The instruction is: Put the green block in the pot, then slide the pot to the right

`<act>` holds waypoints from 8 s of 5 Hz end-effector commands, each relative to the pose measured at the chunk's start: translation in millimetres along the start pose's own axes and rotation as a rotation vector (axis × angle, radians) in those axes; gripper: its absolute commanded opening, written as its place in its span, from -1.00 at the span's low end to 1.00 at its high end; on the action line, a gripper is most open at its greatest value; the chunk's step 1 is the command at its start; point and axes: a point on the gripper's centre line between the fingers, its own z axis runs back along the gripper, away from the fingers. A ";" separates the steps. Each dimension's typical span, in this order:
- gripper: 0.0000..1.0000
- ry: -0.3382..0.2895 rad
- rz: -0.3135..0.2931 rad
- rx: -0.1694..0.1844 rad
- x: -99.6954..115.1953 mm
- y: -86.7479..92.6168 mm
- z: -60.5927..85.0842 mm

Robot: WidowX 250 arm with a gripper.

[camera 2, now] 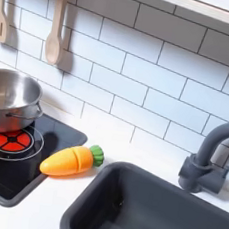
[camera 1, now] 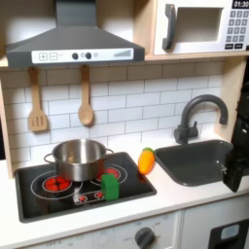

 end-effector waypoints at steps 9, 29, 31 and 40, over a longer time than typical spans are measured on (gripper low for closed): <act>1.00 -0.018 0.023 0.061 120.6 79.7 -28.4; 1.00 0.191 -0.022 0.027 177.5 157.6 -122.9; 1.00 0.197 -0.043 0.021 176.4 156.5 -124.8; -1.00 0.052 -0.013 -0.032 177.3 139.0 -68.0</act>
